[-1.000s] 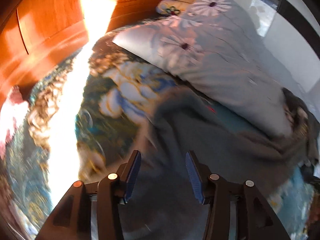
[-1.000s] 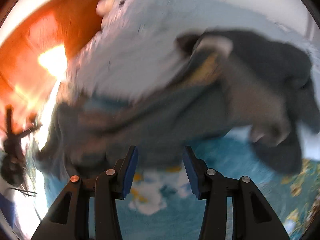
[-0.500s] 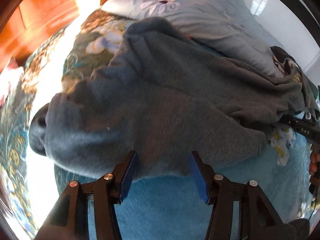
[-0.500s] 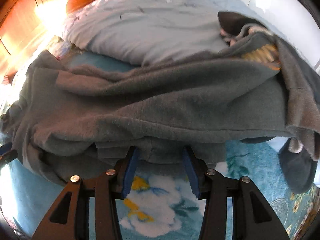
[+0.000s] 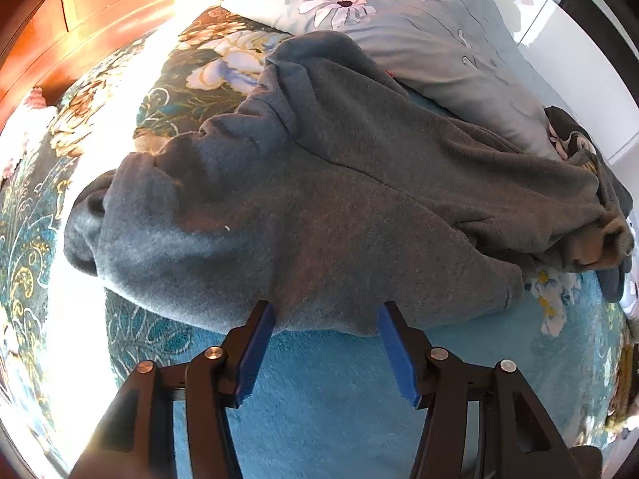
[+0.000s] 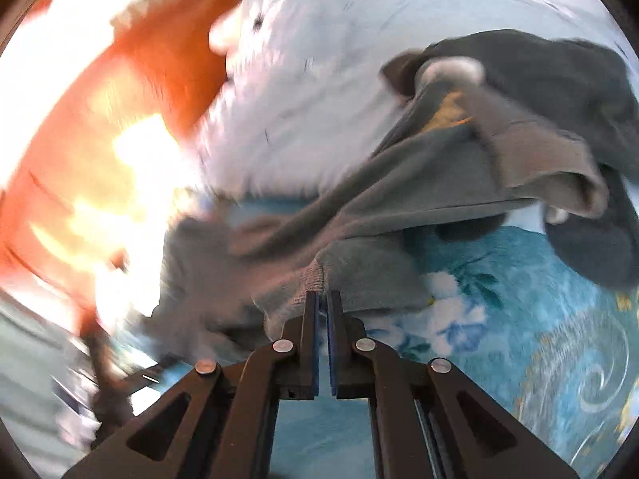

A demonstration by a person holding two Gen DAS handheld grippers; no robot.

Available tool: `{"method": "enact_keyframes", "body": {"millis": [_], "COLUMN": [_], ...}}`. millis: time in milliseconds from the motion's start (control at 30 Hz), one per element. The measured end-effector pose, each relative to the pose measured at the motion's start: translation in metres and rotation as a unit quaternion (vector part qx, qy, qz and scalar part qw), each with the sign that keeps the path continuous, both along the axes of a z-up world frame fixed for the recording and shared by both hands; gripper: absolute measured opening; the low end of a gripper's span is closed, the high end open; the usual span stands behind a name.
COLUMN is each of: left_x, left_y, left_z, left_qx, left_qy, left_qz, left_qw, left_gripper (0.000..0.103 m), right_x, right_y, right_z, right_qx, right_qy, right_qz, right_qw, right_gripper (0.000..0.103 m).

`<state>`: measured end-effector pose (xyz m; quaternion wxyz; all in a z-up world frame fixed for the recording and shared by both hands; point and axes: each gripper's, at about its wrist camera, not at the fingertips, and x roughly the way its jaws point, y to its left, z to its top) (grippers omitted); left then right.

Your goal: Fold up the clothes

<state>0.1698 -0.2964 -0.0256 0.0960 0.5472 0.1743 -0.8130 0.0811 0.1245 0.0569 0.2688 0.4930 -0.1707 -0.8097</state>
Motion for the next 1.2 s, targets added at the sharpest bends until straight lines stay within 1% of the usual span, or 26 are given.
{"method": "enact_keyframes", "body": {"millis": [33, 100, 200, 233, 300, 400, 433, 500, 533, 567, 600, 633, 700, 800, 867, 967, 1000, 1033, 1100, 1133, 1167, 1200], "left_x": [0.001, 0.002, 0.004, 0.003, 0.003, 0.003, 0.003, 0.003, 0.003, 0.004, 0.004, 0.004, 0.004, 0.004, 0.004, 0.005, 0.005, 0.006, 0.007, 0.007, 0.008, 0.008], "left_y": [0.0, 0.0, 0.002, 0.003, 0.005, 0.009, 0.01, 0.01, 0.01, 0.009, 0.009, 0.008, 0.008, 0.007, 0.006, 0.005, 0.005, 0.004, 0.004, 0.004, 0.003, 0.003], "left_z": [0.001, 0.003, 0.004, 0.003, 0.004, 0.008, 0.008, 0.009, 0.009, 0.008, 0.007, 0.007, 0.005, 0.002, 0.001, -0.001, -0.001, 0.0, 0.001, 0.001, 0.002, 0.002], "left_qx": [0.001, -0.001, -0.002, -0.001, -0.001, -0.007, -0.008, -0.009, -0.008, -0.008, -0.007, -0.006, -0.004, -0.001, 0.001, 0.005, 0.006, 0.007, 0.009, 0.011, 0.012, 0.013], "left_qy": [0.0, 0.002, 0.002, 0.001, 0.001, 0.003, 0.003, 0.002, 0.001, 0.0, -0.001, -0.002, -0.004, -0.008, -0.01, -0.013, -0.013, -0.012, -0.011, -0.011, -0.01, -0.01], "left_qz": [0.0, 0.0, 0.001, 0.001, -0.002, -0.011, -0.013, -0.012, -0.01, -0.009, -0.008, -0.008, -0.007, -0.005, -0.004, -0.002, -0.002, -0.001, 0.0, 0.001, 0.001, 0.002], "left_qw": [1.0, 1.0, 1.0, 1.0, 1.0, 0.9999, 0.9999, 0.9999, 0.9999, 0.9999, 0.9999, 0.9999, 1.0, 1.0, 0.9999, 0.9999, 0.9999, 0.9999, 0.9999, 0.9999, 0.9999, 0.9999], "left_gripper": [0.059, 0.059, 0.059, 0.059, 0.059, 0.059, 0.059, 0.059, 0.059, 0.059, 0.06, 0.06, 0.06, 0.06, 0.06, 0.06, 0.061, 0.061, 0.061, 0.061, 0.061, 0.061], "right_x": [0.004, 0.011, 0.014, 0.014, 0.01, 0.007, 0.006, 0.006, 0.006, 0.007, 0.007, 0.007, 0.008, 0.009, 0.009, 0.01, 0.01, 0.009, 0.005, 0.003, 0.0, -0.002], "right_y": [0.015, 0.041, 0.063, 0.063, 0.056, 0.028, 0.018, -0.006, -0.02, -0.034, -0.047, -0.06, -0.081, -0.103, -0.111, -0.116, -0.115, -0.114, -0.108, -0.102, -0.096, -0.09], "right_z": [0.012, 0.032, 0.043, 0.041, 0.03, 0.007, -0.001, -0.018, -0.028, -0.038, -0.049, -0.061, -0.078, -0.103, -0.117, -0.132, -0.133, -0.132, -0.129, -0.127, -0.124, -0.12], "right_qx": [-0.02, -0.04, -0.026, -0.006, 0.016, 0.056, 0.07, 0.098, 0.111, 0.126, 0.142, 0.158, 0.188, 0.263, 0.297, 0.332, 0.337, 0.34, 0.34, 0.328, 0.31, 0.294], "right_qy": [0.009, 0.025, 0.039, 0.039, 0.022, 0.011, 0.008, 0.004, 0.004, 0.002, -0.003, -0.009, -0.009, 0.0, -0.004, -0.007, -0.005, -0.002, -0.005, -0.014, -0.025, -0.033], "right_qz": [-0.013, -0.037, -0.054, -0.054, -0.032, 0.005, 0.018, 0.046, 0.063, 0.08, 0.095, 0.109, 0.135, 0.151, 0.155, 0.163, 0.161, 0.156, 0.146, 0.139, 0.132, 0.124], "right_qw": [1.0, 0.998, 0.997, 0.998, 0.999, 0.998, 0.997, 0.994, 0.992, 0.989, 0.985, 0.981, 0.973, 0.953, 0.942, 0.929, 0.928, 0.927, 0.929, 0.934, 0.941, 0.947], "right_gripper": [0.0, 0.0, 0.0, 0.0, 0.0, 0.0, 0.003, 0.003, 0.01, 0.021, 0.048, 0.053, 0.053, 0.053, 0.053, 0.053, 0.05, 0.039, 0.025, 0.017, 0.012, 0.012]}}
